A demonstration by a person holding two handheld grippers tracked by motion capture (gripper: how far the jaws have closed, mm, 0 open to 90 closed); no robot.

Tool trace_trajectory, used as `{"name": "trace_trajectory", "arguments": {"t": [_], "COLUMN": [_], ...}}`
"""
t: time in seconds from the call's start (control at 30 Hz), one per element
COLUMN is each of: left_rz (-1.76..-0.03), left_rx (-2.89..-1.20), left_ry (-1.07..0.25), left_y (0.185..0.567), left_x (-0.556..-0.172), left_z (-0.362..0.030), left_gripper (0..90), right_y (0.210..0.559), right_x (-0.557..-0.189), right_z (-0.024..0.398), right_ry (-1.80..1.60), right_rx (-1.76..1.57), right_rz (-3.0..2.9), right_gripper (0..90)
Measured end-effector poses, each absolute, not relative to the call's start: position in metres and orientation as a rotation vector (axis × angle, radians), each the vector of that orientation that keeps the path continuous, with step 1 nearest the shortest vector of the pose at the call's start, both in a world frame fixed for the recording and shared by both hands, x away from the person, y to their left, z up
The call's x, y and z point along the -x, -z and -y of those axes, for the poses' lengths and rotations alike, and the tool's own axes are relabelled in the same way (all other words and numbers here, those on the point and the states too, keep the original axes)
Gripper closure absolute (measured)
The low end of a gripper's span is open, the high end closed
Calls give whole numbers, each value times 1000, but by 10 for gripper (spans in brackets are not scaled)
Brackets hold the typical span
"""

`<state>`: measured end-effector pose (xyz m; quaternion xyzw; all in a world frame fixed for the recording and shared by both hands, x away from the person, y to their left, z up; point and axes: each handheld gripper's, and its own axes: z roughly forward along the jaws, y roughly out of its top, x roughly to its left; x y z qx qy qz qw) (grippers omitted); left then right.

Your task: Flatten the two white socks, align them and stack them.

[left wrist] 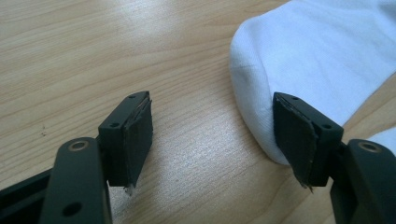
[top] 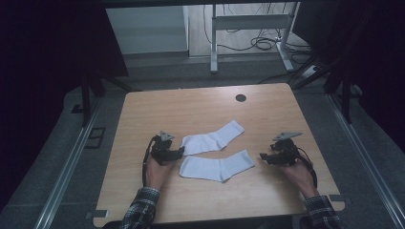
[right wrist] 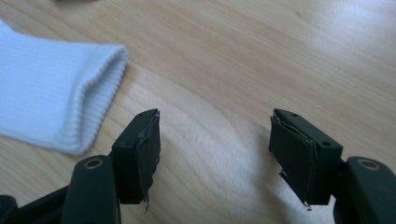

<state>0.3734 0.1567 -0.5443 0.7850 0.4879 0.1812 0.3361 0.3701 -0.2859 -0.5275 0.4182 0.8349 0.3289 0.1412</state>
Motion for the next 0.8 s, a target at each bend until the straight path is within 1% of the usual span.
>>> {"name": "trace_trajectory", "arguments": {"t": [0.23, 0.47, 0.5, 0.57, 0.8], "left_rz": [-1279, -1284, -1285, -1289, -1294], "left_rx": [-2048, -2050, -2049, -2046, -2045], "left_ry": [-474, -476, -476, -479, -479], "left_y": [544, 544, 544, 545, 545], "left_x": [-376, -380, -380, -382, -385], "left_z": [-157, -158, -159, -159, -161], "left_gripper": [285, 278, 278, 277, 267], "right_y": [518, 506, 506, 506, 510], "right_x": [-380, -405, -405, -415, -437], "right_z": [277, 258, 258, 249, 232], "right_ry": [-1003, -1036, -1036, -1034, -1018], "right_rx": [-1236, -1219, -1219, -1222, -1198], "right_rz": [-2391, -2376, -2376, -2389, -2391], "right_gripper": [351, 436, 436, 475, 552]}}
